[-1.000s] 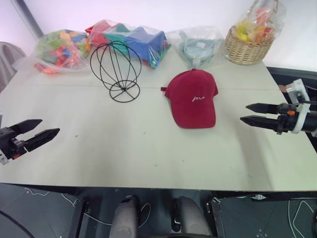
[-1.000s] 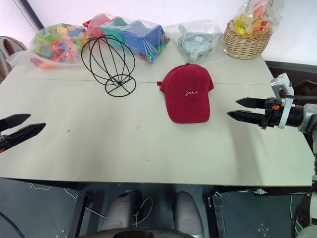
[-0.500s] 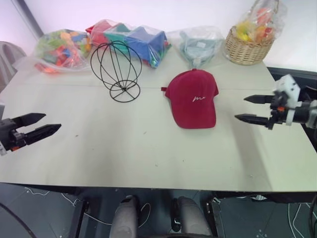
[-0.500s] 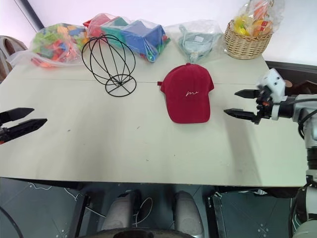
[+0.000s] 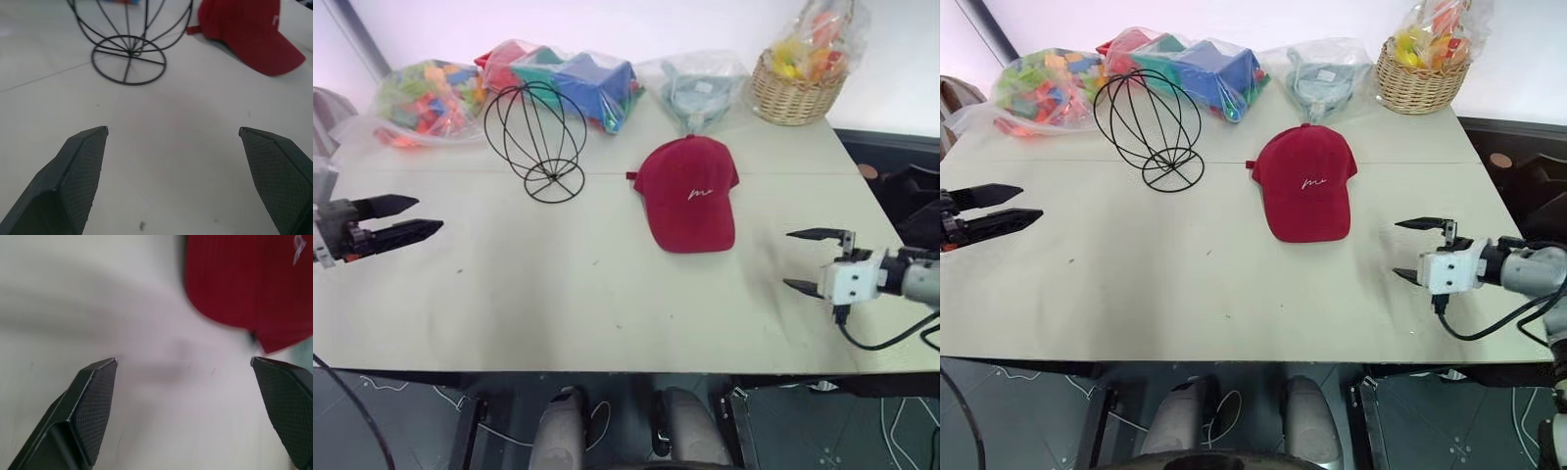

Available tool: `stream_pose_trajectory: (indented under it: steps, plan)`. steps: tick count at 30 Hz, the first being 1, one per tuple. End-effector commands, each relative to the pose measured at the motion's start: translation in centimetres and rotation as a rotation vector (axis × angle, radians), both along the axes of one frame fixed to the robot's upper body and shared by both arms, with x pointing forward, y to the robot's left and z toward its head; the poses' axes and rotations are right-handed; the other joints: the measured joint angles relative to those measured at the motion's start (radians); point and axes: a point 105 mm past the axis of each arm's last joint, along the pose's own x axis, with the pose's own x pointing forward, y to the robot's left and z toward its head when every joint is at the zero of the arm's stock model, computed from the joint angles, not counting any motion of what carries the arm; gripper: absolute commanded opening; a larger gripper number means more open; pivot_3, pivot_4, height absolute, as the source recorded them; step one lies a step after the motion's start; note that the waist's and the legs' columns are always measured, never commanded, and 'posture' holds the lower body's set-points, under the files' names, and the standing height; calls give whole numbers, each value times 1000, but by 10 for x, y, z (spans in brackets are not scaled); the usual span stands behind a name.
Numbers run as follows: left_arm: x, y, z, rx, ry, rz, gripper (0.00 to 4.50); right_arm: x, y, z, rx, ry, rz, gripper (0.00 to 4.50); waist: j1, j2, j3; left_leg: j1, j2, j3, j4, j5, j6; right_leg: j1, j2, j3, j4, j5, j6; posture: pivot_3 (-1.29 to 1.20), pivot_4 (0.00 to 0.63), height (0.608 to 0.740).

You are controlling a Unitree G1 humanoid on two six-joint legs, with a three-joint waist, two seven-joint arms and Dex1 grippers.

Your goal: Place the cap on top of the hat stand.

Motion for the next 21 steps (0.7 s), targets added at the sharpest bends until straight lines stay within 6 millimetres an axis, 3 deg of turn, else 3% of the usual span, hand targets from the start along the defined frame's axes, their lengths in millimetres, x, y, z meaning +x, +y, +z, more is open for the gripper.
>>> stream_pose_trajectory:
  steps: [1,6,16,21]
  plan:
    - [-10,-16,7,8,14,-117,4488,6,15,14,44,-169,51,4500,-1,0,0,0,0,0,0,0,-1,0,0,0,0,0,0,0,150,740]
    - [-16,-23,7,14,37,-149,4488,15,38,8,51,-278,116,4500,1,0,0,0,0,0,0,1,-2,0,0,0,0,0,0,0,150,740]
    - [-25,-24,6,7,39,-115,4488,24,71,-18,35,-297,231,4500,-4,0,0,1,0,-1,0,1,-2,1,0,1,0,0,0,0,150,740]
    - [-28,-24,3,-2,34,-89,4488,46,83,-25,23,-345,196,4500,-29,-2,-1,6,0,-1,-1,1,-2,4,0,1,1,0,0,0,150,740]
